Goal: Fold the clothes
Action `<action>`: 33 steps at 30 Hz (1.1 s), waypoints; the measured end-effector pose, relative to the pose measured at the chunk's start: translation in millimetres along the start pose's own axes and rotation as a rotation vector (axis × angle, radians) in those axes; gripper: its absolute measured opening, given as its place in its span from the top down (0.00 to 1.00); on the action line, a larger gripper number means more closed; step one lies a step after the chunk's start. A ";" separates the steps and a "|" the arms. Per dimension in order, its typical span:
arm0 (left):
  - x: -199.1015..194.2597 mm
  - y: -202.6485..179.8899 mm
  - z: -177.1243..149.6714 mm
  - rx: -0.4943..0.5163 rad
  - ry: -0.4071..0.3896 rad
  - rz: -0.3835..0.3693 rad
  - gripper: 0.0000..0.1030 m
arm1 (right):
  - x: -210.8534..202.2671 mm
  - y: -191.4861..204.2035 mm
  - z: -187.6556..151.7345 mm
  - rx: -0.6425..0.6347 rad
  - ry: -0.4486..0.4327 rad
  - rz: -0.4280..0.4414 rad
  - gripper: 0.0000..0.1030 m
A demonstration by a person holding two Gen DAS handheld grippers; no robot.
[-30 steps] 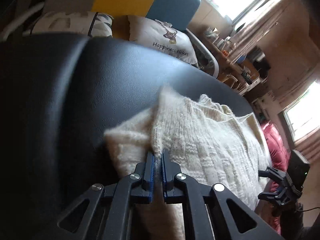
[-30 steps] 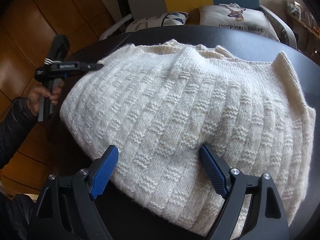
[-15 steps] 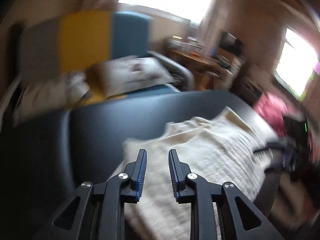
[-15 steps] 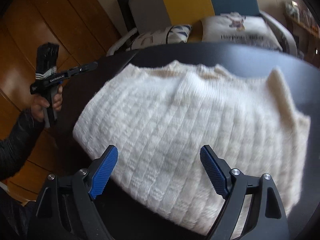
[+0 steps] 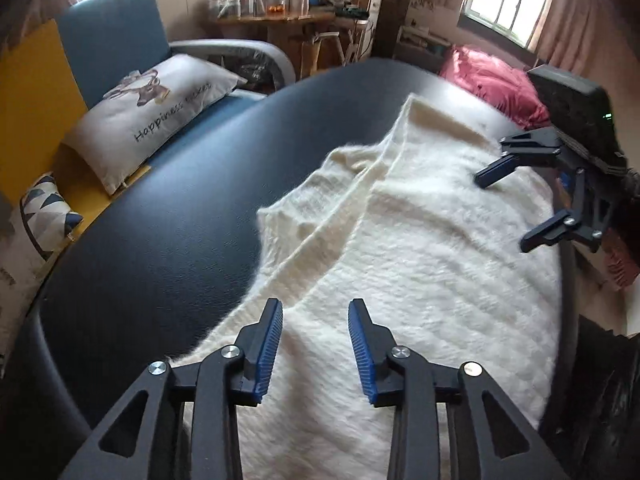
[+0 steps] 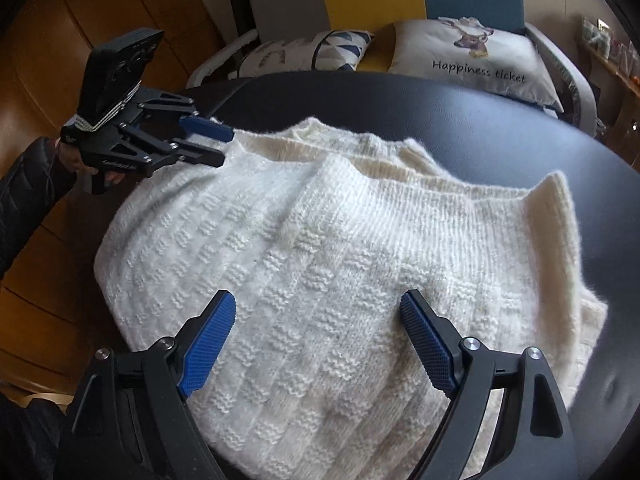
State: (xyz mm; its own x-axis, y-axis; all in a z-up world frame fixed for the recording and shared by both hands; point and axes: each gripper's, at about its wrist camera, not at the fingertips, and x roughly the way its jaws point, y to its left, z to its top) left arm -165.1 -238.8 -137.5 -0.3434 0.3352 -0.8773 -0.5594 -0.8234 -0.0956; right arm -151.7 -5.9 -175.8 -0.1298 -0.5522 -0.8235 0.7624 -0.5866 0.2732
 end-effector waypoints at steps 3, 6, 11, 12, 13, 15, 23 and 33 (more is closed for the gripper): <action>13.1 1.7 -0.5 0.004 0.043 -0.013 0.64 | 5.0 -1.0 -3.2 -0.003 0.005 0.001 0.15; 17.5 -2.0 -2.7 0.013 0.051 -0.003 0.64 | 6.1 -2.3 -5.0 0.000 0.004 0.000 0.15; 8.4 -14.8 -6.7 0.018 0.000 0.068 0.95 | 6.2 -4.8 -6.3 0.057 -0.011 -0.012 0.15; 4.7 -16.6 -8.3 0.011 -0.024 0.075 0.96 | 6.3 -4.3 -6.9 0.068 -0.014 -0.014 0.15; 0.2 -17.8 -10.7 -0.005 -0.056 0.077 0.96 | 5.1 -4.7 -7.4 0.083 -0.019 -0.014 0.15; -10.3 -19.7 -16.6 -0.050 -0.124 0.076 0.96 | 3.9 -5.1 -6.8 0.091 -0.024 -0.030 0.18; -35.5 -14.7 -17.4 -0.140 -0.285 0.142 0.96 | -5.6 16.6 -1.7 -0.028 -0.024 -0.201 0.55; 7.5 -0.3 -20.5 -0.213 -0.161 0.211 0.96 | -20.5 -12.6 11.5 0.118 -0.043 -0.115 0.59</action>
State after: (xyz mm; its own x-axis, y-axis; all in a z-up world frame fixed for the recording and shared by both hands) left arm -152.0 -245.5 -153.7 -0.5588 0.2014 -0.8044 -0.2994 -0.9536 -0.0308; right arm -165.9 6.0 -156.6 -0.2409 -0.5006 -0.8315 0.6616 -0.7115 0.2367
